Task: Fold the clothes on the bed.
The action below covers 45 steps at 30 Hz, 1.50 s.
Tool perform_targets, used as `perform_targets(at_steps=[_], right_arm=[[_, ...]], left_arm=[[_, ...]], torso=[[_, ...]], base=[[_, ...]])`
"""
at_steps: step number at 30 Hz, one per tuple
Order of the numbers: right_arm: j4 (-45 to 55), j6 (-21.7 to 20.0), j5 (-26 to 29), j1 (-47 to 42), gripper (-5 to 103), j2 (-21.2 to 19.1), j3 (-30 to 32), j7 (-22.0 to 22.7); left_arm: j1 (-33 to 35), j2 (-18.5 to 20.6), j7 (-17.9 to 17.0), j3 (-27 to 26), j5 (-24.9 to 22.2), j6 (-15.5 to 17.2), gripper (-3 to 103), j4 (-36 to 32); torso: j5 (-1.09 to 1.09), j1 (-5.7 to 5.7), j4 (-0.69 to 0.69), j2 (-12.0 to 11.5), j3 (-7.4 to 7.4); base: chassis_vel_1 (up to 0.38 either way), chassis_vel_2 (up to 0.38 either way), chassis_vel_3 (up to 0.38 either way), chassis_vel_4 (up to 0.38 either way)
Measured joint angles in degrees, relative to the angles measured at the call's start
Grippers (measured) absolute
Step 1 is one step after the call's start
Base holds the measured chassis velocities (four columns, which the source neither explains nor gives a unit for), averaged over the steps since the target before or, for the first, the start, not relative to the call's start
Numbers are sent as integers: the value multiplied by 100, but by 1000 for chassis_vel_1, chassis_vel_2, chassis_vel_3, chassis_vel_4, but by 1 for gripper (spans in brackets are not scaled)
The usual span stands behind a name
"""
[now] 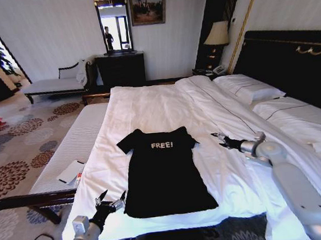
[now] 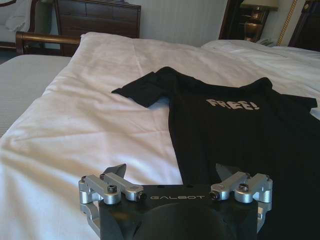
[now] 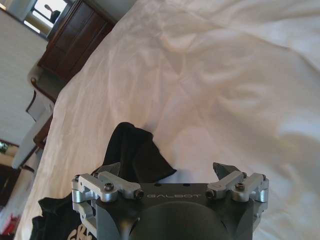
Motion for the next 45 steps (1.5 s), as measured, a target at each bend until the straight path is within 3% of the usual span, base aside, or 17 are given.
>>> perform_targets(at_steps=[14,29,36,39,45], right_arm=[[-1684,26,-1099,1333,100,472,-1136,-683],[-2489,40,-1469,1769,103,1090,-1305,-772],[-2586,40,-1537,1801,89,1123,-1207,-757],[-2565,40,-1548,1796,72,1140,-1150,-753],[-2496,40,-1582,1771,55,1165,-1183,-738]], left_arm=[[37,-46,-5,-24,11,-8,100,17],[144,-85,-8,4,30,-14,100,-80],[104,-81,-48,-31,-9,-18,100,-43],[61,-64,-75,-14,-32,-18,100,-25],[38,-67,-79,-72,-77,-19,100,-8]], torso=[[2,0,1,0,0],[0,-1,2,0,0],[1,-1,1,1,0],[2,-1,1,1,0],[1,-1,1,1,-1]], base=[[0,0,0,0],[0,0,0,0],[0,0,0,0],[0,0,0,0],[0,0,0,0]])
